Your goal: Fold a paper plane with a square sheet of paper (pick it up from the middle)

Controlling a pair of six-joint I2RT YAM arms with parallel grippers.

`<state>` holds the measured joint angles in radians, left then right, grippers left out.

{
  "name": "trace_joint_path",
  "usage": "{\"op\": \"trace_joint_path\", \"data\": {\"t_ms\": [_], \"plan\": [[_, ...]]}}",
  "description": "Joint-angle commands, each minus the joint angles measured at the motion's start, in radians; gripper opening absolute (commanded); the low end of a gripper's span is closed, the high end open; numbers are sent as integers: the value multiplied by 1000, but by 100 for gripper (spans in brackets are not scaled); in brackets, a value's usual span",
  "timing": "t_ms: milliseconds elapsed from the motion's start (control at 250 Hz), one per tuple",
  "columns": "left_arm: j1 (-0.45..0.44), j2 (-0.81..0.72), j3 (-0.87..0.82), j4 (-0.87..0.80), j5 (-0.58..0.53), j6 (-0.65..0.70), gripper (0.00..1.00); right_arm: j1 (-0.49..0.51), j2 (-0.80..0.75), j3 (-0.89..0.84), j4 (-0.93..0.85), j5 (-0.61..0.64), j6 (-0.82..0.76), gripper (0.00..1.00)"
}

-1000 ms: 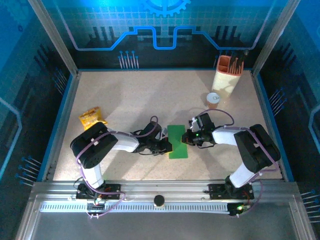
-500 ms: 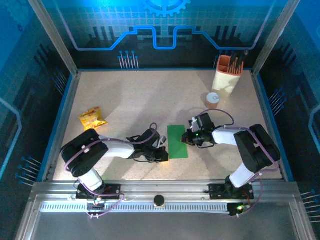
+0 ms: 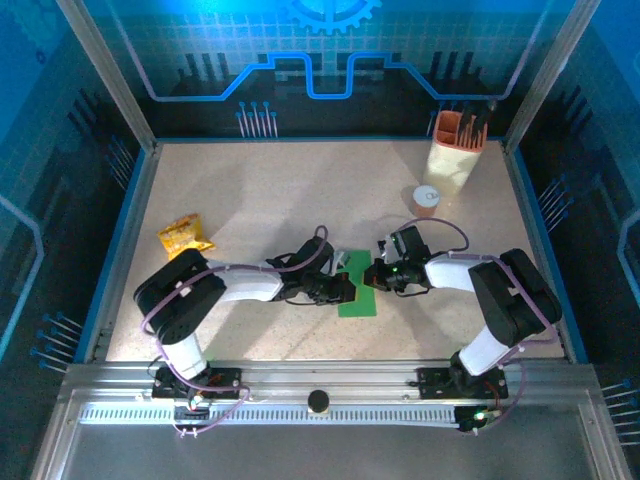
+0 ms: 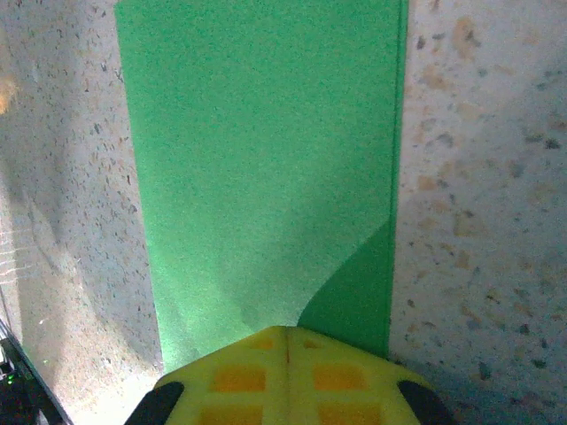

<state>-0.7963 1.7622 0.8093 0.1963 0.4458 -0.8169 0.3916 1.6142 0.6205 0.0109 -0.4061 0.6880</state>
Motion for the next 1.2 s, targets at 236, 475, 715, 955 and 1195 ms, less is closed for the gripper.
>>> {"op": "trace_joint_path", "data": {"t_ms": [236, 475, 715, 955, 1195], "plan": [[-1, 38, -146, -38, 109, 91, 0, -36, 39, -56, -153, 161, -21, 0], [-29, -26, -188, -159, 38, 152, 0, -36, 52, -43, -148, 142, -42, 0], [-42, -183, -99, -287, -133, 140, 0, -11, 19, 9, -134, 74, -89, 0], [66, -260, -70, -177, -148, 28, 0, 70, -116, 131, -217, 51, -168, 14], [212, -59, 146, -137, 10, -7, 0, 65, -458, 8, -270, 250, -68, 28]]}}
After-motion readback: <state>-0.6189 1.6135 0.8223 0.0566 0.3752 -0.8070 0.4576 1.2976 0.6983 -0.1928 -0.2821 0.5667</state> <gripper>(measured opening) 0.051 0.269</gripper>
